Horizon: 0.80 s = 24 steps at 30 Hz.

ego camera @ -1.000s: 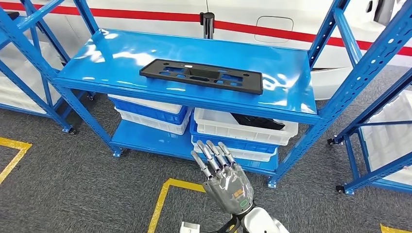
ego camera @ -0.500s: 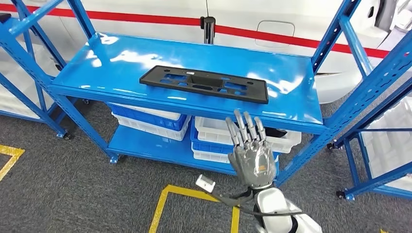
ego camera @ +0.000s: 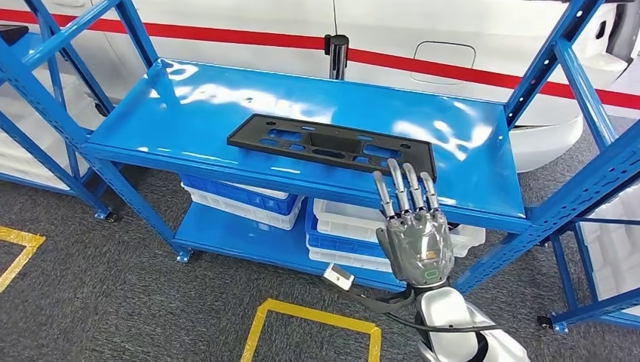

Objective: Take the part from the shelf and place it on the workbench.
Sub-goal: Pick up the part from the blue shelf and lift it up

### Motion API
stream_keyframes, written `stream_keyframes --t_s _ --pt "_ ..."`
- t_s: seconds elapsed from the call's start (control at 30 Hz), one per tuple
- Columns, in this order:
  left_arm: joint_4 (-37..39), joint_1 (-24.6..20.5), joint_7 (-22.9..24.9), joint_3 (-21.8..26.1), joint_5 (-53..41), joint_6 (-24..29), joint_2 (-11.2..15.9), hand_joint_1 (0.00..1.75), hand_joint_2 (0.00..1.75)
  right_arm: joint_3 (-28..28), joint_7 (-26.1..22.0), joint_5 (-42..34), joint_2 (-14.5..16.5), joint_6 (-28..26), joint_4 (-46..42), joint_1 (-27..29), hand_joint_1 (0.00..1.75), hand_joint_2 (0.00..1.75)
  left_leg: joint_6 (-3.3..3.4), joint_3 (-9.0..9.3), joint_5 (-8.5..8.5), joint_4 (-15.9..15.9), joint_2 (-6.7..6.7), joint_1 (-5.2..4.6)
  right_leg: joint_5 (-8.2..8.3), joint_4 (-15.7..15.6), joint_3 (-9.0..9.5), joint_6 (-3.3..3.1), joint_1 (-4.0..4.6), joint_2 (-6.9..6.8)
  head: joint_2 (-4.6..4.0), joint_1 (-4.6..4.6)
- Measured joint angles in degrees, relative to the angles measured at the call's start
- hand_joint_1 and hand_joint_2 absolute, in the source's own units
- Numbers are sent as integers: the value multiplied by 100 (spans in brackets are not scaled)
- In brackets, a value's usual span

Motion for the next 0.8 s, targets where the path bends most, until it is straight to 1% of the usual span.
stream_keyframes --t_s 0.03,0.07,0.1,0.13,0.17,0.2,0.23,0.27,0.3,0.33,0.37,0.4,0.43,0.47,0.5,0.53,0.57,0.6,0.63,0.67,0.7,0.73,0.77,0.8 --pt "3 1 -1 -2 7 -3 -1 0 0 34 110 0 -19 53 -31 -35 0 175 -30 -10 -28 79 8 8 27 -19 43 -28 -27 2 0 7" --pt "5 -2 -2 -4 16 -5 -2 0 0 75 215 0 -41 107 -63 -82 0 175 -66 -63 -86 214 22 22 17 -28 110 -54 -43 4 0 11" --pt "7 -5 -3 -10 27 -8 -1 0 0 117 295 0 -67 157 -99 -125 0 175 -109 -184 -174 448 37 43 -1 -38 148 -84 -53 2 0 11" --pt "8 -7 -3 -19 37 -10 -2 0 0 153 347 0 -100 201 -136 -159 0 175 -154 -366 -293 753 49 71 -26 -40 176 -112 -51 0 -1 14" --pt "8 -6 -2 -28 50 -13 -2 0 0 180 374 0 -127 243 -169 -177 0 175 -195 -584 -424 1065 57 104 -52 -39 199 -126 -49 1 -1 7" --pt "9 0 -1 -37 63 -17 -2 0 0 200 388 0 -156 280 -198 -180 0 175 -231 -781 -512 1300 61 140 -82 -39 224 -131 -49 5 -1 7" --pt "10 6 2 -45 74 -22 -2 0 0 218 396 0 -180 302 -220 -178 0 175 -260 -908 -513 1383 68 175 -116 -39 255 -123 -52 10 -1 7" --pt "11 10 3 -52 83 -25 -1 0 0 233 404 0 -201 317 -235 -175 0 175 -284 -935 -391 1276 77 208 -154 -39 299 -107 -60 17 -1 5" --pt "13 12 5 -62 86 -27 1 0 0 245 411 0 -220 322 -247 -175 0 175 -303 -859 -158 982 86 237 -197 -39 357 -84 -72 22 -1 6" --pt "14 12 7 -73 88 -30 2 0 0 257 415 0 -233 322 -257 -176 0 175 -317 -732 100 629 95 258 -243 -43 399 -53 -82 23 -1 4" --pt "15 12 9 -84 89 -36 3 0 0 270 418 0 -244 322 -264 -178 0 175 -320 -645 215 338 105 255 -284 -46 460 -18 -88 25 -1 5" --pt "15 9 13 -96 91 -42 3 0 0 284 420 0 -251 322 -270 -181 0 175 -300 -579 244 155 112 239 -321 -57 495 23 -85 26 -1 1" --pt "16 8 15 -108 94 -49 3 0 0 300 421 1 -251 323 -276 -178 0 175 -261 -557 222 92 114 214 -342 -57 527 69 -75 27 -1 1" --pt "18 10 17 -122 98 -55 3 0 0 322 415 1 -249 322 -281 -169 0 175 -201 -559 175 87 109 186 -349 -36 572 113 -62 32 -1 -2" --pt "21 13 19 -134 102 -58 4 0 0 343 400 2 -245 322 -287 -153 0 175 -137 -497 222 66 99 174 -361 -10 593 157 -47 32 -1 2" --pt "23 18 19 -144 105 -61 4 0 0 362 370 2 -238 321 -292 -131 0 175 -79 -434 278 35 94 167 -389 53 609 187 -45 28 -1 11" --pt "26 18 18 -152 108 -62 5 0 0 380 333 2 -231 319 -298 -115 0 175 -30 -376 289 19 91 161 -444 167 577 195 -43 22 -1 16" --pt "26 14 17 -159 110 -64 5 0 0 390 286 2 -219 319 -304 -101 0 175 6 -322 282 10 90 152 -535 358 478 178 -46 15 -1 27" --pt "26 10 15 -167 116 -67 5 0 0 395 225 2 -205 318 -309 -85 0 175 37 -298 269 5 91 142 -650 635 309 145 -53 12 -1 31" --pt "26 6 13 -174 128 -71 7 0 0 397 151 2 -188 318 -313 -63 0 175 59 -283 246 6 83 127 -770 961 87 117 -51 10 -1 36" --pt "26 4 9 -181 144 -75 7 0 0 394 62 2 -167 319 -314 -25 0 175 75 -263 217 7 76 112 -858 1238 -136 105 -49 10 -1 39" --pt "26 6 4 -191 161 -80 8 0 0 390 -18 2 -145 323 -313 15 0 175 85 -232 181 8 66 97 -884 1379 -302 117 -47 11 -1 40" --pt "26 8 -1 -211 177 -88 8 0 0 387 -73 2 -122 337 -313 45 0 175 90 -187 140 9 56 80 -813 1336 -380 146 -44 11 -1 42" --pt "26 9 -6 -237 188 -98 7 0 0 387 -95 2 -103 361 -313 56 0 175 88 -129 96 8 47 64 -637 1100 -362 179 -42 10 -1 40"
